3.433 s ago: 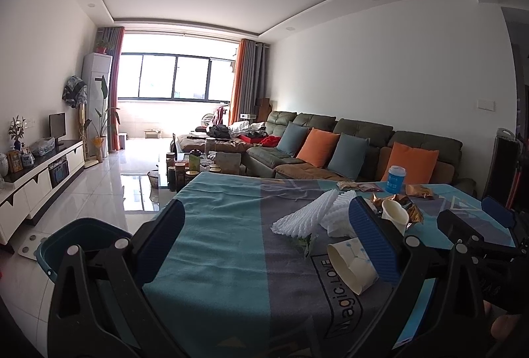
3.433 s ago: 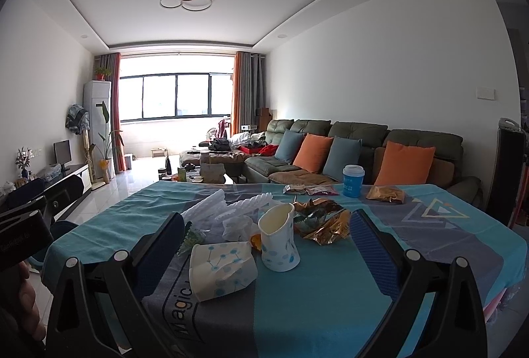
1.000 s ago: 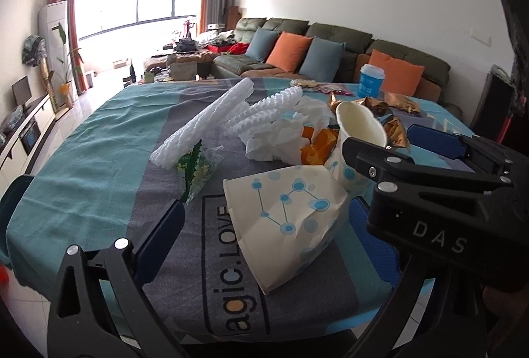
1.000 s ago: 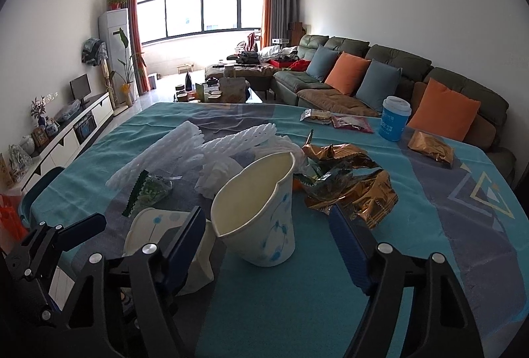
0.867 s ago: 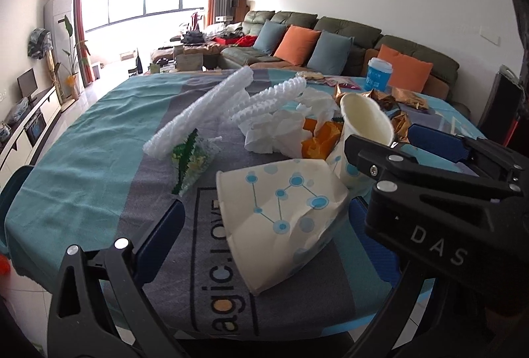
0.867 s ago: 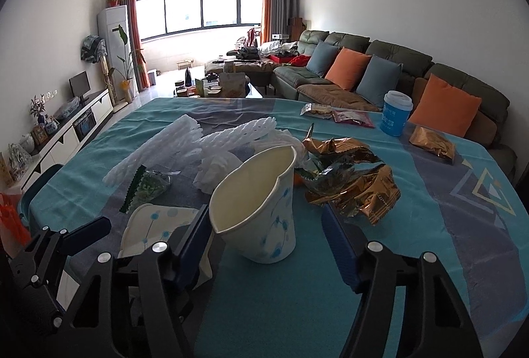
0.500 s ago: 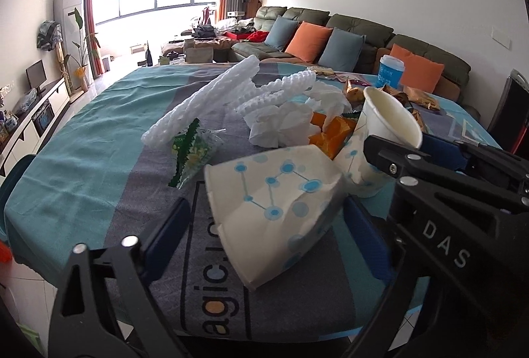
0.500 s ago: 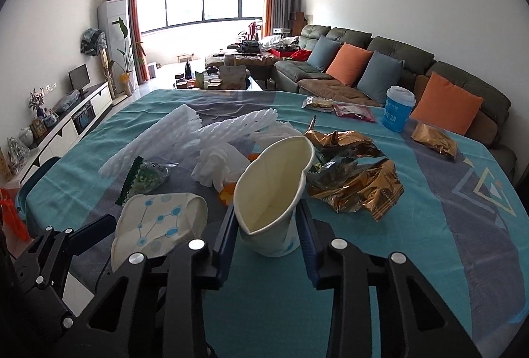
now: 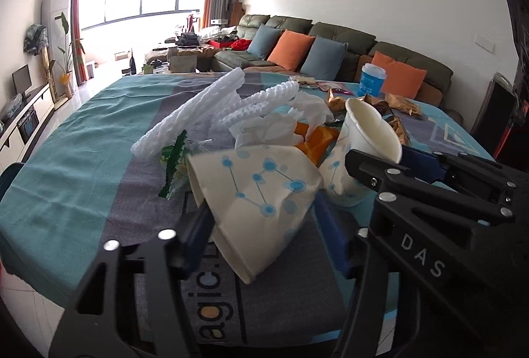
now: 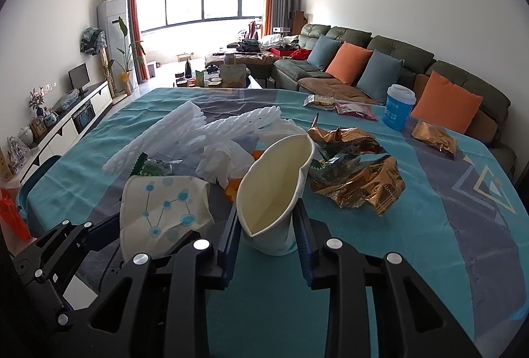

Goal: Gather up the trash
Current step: 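Carry both held paper cups off the table toward the teal bin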

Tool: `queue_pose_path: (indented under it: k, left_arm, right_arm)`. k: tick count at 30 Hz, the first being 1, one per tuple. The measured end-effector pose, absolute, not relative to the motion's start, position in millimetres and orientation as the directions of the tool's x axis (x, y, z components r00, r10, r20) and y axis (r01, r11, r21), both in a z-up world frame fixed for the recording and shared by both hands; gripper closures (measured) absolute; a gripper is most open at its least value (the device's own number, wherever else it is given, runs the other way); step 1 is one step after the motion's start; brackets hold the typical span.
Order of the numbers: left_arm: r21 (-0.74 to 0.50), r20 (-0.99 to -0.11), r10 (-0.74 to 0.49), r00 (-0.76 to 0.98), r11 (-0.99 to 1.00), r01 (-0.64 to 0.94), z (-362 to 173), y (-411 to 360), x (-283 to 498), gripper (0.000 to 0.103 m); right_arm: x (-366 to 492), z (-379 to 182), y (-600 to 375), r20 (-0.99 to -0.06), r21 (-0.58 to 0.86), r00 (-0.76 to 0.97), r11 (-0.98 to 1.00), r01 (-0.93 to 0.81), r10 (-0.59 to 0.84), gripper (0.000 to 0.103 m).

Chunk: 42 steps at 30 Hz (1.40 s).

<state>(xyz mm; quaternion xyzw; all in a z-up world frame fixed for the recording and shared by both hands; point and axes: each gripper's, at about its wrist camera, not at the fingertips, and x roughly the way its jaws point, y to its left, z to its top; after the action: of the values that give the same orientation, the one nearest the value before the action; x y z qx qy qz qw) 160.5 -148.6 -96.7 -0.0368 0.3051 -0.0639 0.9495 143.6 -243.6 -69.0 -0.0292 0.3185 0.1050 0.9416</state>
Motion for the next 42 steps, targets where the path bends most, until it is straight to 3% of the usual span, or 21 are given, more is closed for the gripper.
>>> queue_pose_path:
  k: [1,2,12,24,33,42]
  left_arm:
    - [-0.114,-0.580,-0.150,0.801,0.988,0.103,-97.3,-147.7,160.2,0.061]
    - [-0.115,-0.583,-0.152,0.798,0.988,0.104,-97.7,-147.0,160.3,0.064]
    - [-0.129,-0.564,-0.155,0.811,0.987,0.099,-92.8,-135.8,155.0,0.069]
    - [-0.128,-0.530,-0.162,0.832,0.986,0.110,-81.9,-125.5,139.5,0.099]
    - [-0.113,-0.492,-0.157,0.856,0.987,0.116,-68.0,-116.7,125.3,0.100]
    - [-0.088,-0.347,-0.101,0.932,0.993,0.075,-28.2,-90.4,88.3,0.100]
  right_arm:
    - [143.5,-69.0,-243.5,-0.606,0.011,0.775,0.976,-0.217,0.179,0.075]
    - [143.4,-69.3,-243.3,-0.605,0.011,0.776,0.976,-0.217,0.179,0.075]
    - [142.7,-70.1,-242.1,-0.604,0.009,0.777,0.976,-0.217,0.178,0.075]
    - [141.0,-64.9,-245.5,-0.595,0.002,0.785,0.977,-0.212,0.171,0.076]
    - [132.7,-53.0,-241.6,-0.558,-0.002,0.810,0.975,-0.220,0.181,0.079]
    - [114.4,-14.5,-226.3,-0.453,-0.009,0.861,0.964,-0.266,0.233,0.079]
